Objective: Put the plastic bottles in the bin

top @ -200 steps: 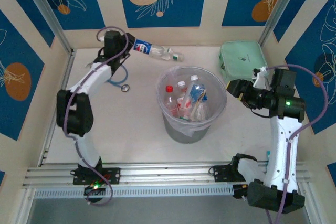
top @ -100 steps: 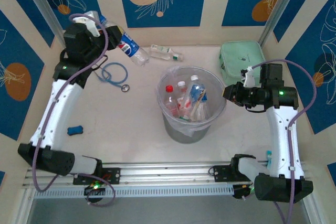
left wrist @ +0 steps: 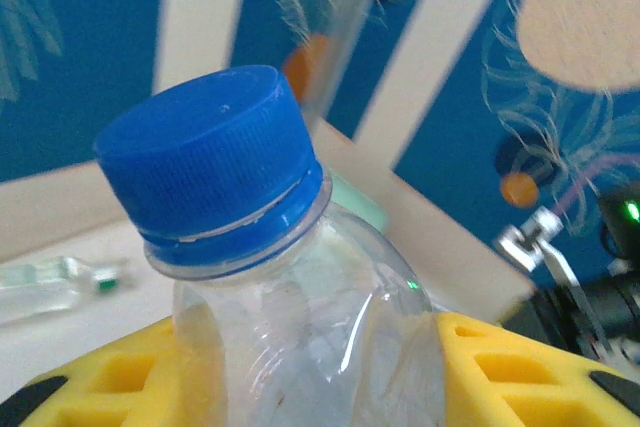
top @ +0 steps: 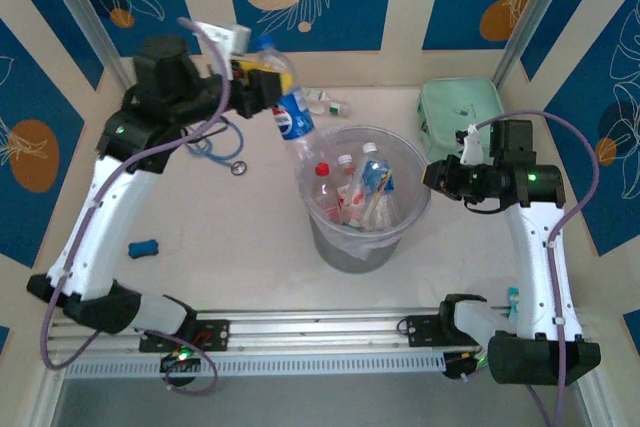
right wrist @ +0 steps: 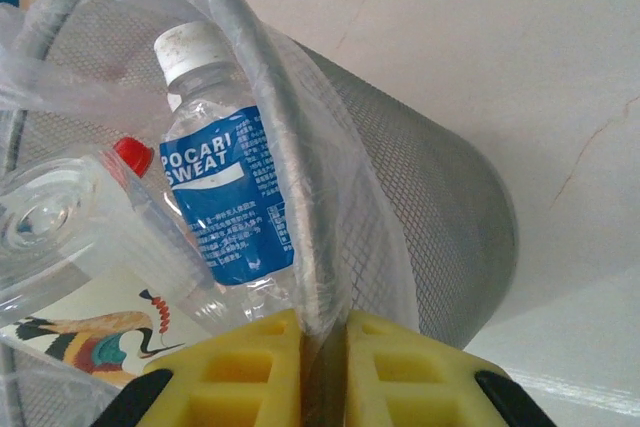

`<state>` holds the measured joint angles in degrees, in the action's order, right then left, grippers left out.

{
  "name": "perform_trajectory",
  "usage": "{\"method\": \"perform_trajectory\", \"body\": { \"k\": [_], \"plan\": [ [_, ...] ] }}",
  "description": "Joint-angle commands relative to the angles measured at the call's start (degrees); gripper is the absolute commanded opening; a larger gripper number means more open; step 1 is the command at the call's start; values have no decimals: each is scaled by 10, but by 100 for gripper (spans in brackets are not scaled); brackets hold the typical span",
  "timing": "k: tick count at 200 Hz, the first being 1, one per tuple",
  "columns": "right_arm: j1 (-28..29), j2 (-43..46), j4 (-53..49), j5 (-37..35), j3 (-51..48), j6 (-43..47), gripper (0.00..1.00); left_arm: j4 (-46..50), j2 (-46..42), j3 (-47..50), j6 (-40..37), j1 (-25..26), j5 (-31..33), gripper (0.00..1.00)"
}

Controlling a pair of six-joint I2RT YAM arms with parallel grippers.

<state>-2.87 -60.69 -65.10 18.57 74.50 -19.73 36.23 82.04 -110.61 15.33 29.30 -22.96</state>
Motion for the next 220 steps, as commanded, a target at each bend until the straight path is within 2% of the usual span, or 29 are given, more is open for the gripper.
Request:
{"method": "perform_trajectory", "body": {
  "k": [1,48,118,148,178,188,202,220],
  "plan": [
    [18,-16,-9,-13,-7,-7,17,75,47,-37,-60,33,-36,0],
    [26,-21,9,-16,-12,-18,17,155,107,-37,-115,79,-6,0],
    [46,-57,27,-23,4,-22,16,194,174,-10,-140,123,-20,0],
    [48,-70,37,-33,23,-24,16,184,187,24,-144,137,55,0],
    [48,-73,52,-26,52,-34,16,165,193,44,-136,137,59,0],
    [49,-78,51,-24,70,-34,20,164,196,44,-135,137,56,0],
    [50,-86,46,-22,97,-32,33,155,191,46,-132,137,55,2],
    [58,-92,30,-28,142,-27,44,128,172,57,-124,133,40,24]
  ]
}}
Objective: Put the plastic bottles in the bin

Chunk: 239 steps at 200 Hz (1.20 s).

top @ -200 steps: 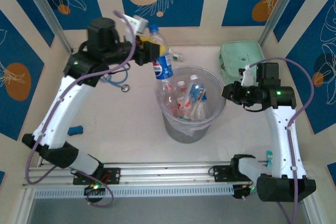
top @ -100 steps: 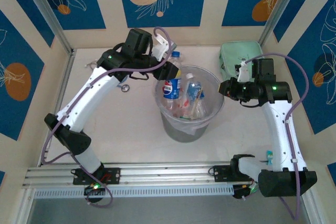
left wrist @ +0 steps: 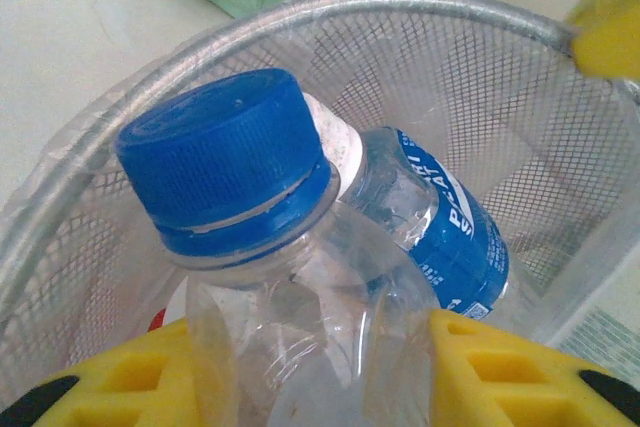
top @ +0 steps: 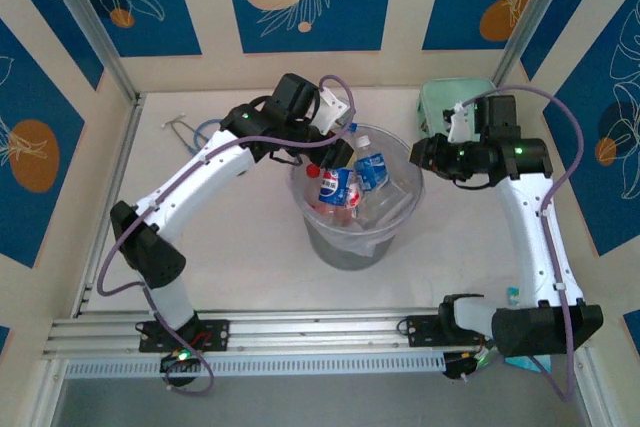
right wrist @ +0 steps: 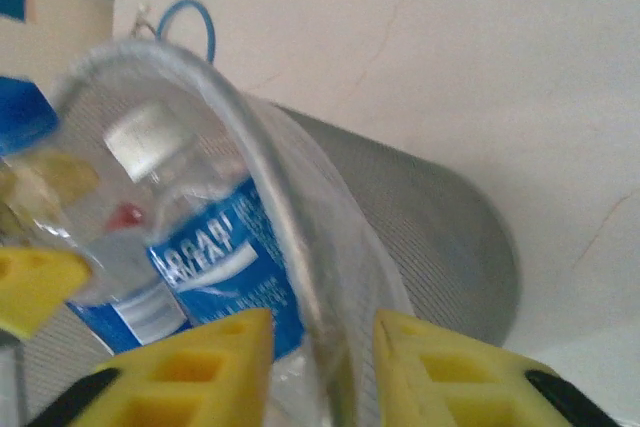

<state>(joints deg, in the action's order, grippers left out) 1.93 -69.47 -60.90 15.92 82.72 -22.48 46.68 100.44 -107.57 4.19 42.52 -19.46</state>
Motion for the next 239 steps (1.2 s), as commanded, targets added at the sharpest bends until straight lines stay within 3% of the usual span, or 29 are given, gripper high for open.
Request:
{"method": "perform_trajectory", "body": {
  "k": [1,29,53,74,112,159,239],
  "plan": [
    [11,-5,-13,-2,62,1,44,22,-13,26,-12,1,4,25],
    [34,-7,-50,-29,132,12,50,4,-36,19,-9,-1,-6,50],
    [70,-4,-80,-49,163,15,49,14,-47,-10,-20,-2,6,58],
    [114,-7,-130,-62,179,30,37,27,-51,-34,-34,-2,27,58],
    [155,8,-195,-90,159,40,33,15,-44,-21,-25,0,27,47],
    [198,6,-162,-82,87,22,30,15,-13,-6,-18,29,9,42],
    [191,-9,-88,-62,-3,9,25,9,-5,75,2,47,43,40]
  ]
}}
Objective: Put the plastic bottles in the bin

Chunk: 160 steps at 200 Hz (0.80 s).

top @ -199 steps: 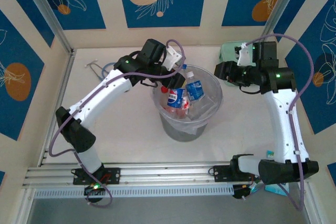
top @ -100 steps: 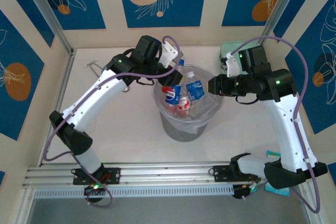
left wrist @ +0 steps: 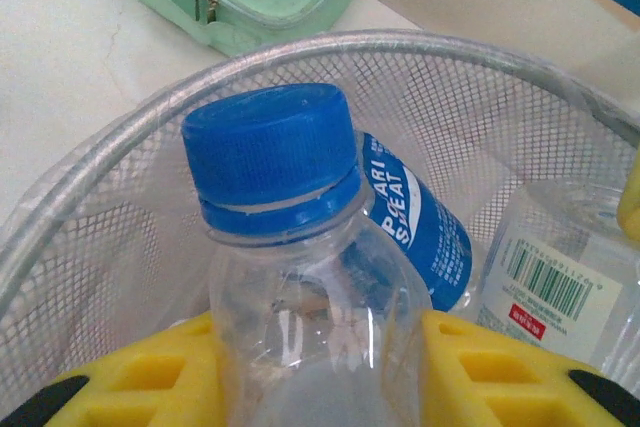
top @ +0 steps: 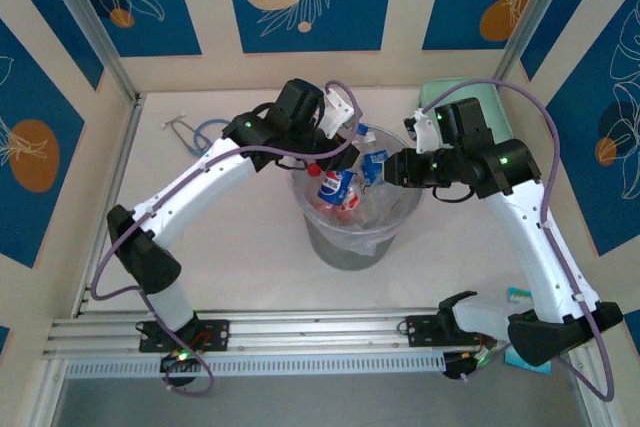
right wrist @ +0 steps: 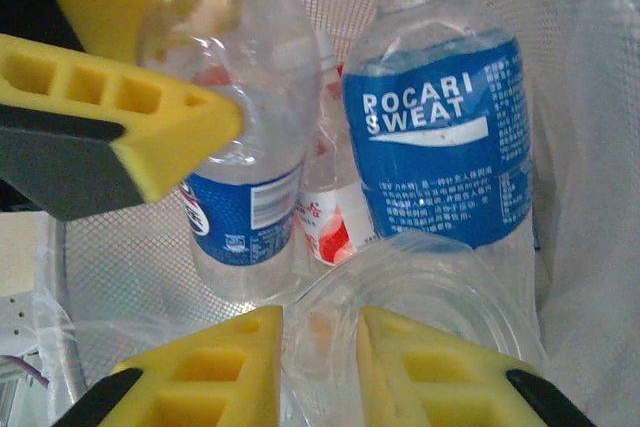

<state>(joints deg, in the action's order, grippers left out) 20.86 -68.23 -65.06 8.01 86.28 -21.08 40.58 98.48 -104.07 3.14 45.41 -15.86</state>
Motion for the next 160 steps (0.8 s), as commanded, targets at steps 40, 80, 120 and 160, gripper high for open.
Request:
{"method": "perform_trajectory", "body": {
  "k": [40,80,120,160],
  "plan": [
    [-10,-22,-51,-1,22,0,32,67,-2,4,1,18,2,57],
    [-37,-21,-28,-1,81,1,41,62,-16,-66,-21,18,-27,65],
    [-51,-21,-8,3,97,-4,50,58,-31,-115,-28,18,-26,85],
    [-68,-6,38,9,86,-27,54,19,-51,-135,15,-13,-35,95]
  ]
}}
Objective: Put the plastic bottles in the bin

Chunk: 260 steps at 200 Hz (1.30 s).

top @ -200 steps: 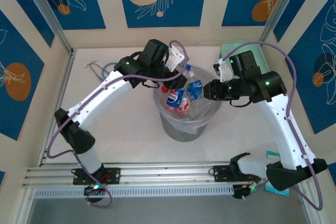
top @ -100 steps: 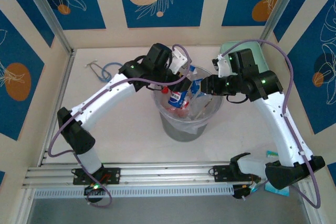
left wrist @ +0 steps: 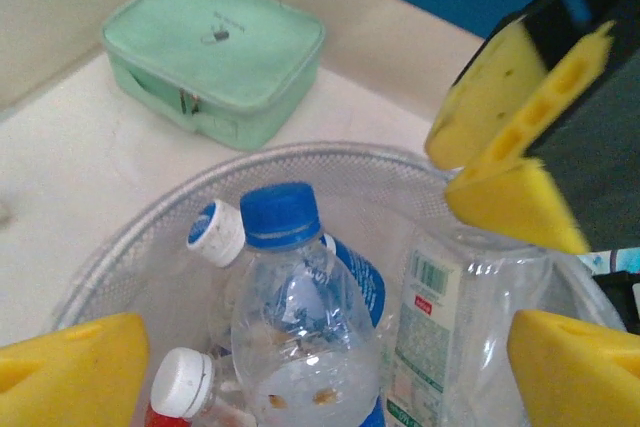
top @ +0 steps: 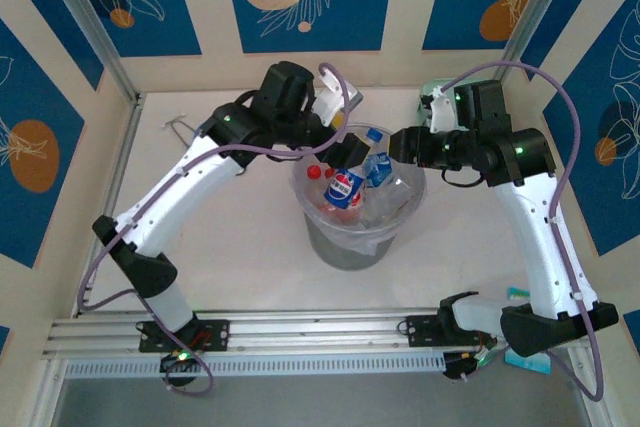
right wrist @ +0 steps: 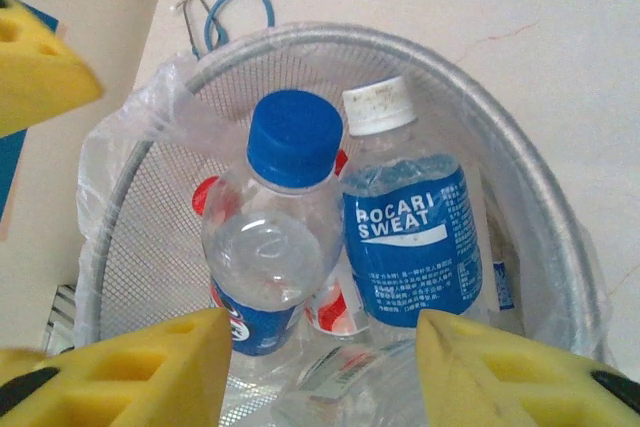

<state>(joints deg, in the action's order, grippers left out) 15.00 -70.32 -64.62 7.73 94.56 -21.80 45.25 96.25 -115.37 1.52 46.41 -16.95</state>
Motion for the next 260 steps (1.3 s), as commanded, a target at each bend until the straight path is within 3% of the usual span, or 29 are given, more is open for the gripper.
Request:
{"method": "perform_trajectory", "body": {
  "k": [1,14,44,72,90,143,173,221,260],
  "plan": [
    [-10,16,35,12,3,-20,54,-30,-29,-21,34,-26,-26,95],
    [-17,28,56,14,-9,-31,54,-65,-35,-2,91,-77,-63,95],
    [-51,45,82,31,-29,-49,55,-249,-46,118,258,-217,-137,93],
    [-77,58,78,38,-40,-48,55,-389,-5,204,398,-302,-123,97],
    [-100,70,75,51,-54,-48,55,-457,54,234,486,-331,-95,100],
    [-150,108,81,83,-112,-54,57,-524,230,215,668,-320,44,100],
    [-166,114,72,90,-128,-49,57,-447,329,99,675,-307,80,97],
    [-182,121,73,81,-147,-36,58,-397,465,-63,737,-292,92,94],
    [-200,131,72,86,-161,-28,58,-382,514,-110,795,-286,107,92]
  ]
}}
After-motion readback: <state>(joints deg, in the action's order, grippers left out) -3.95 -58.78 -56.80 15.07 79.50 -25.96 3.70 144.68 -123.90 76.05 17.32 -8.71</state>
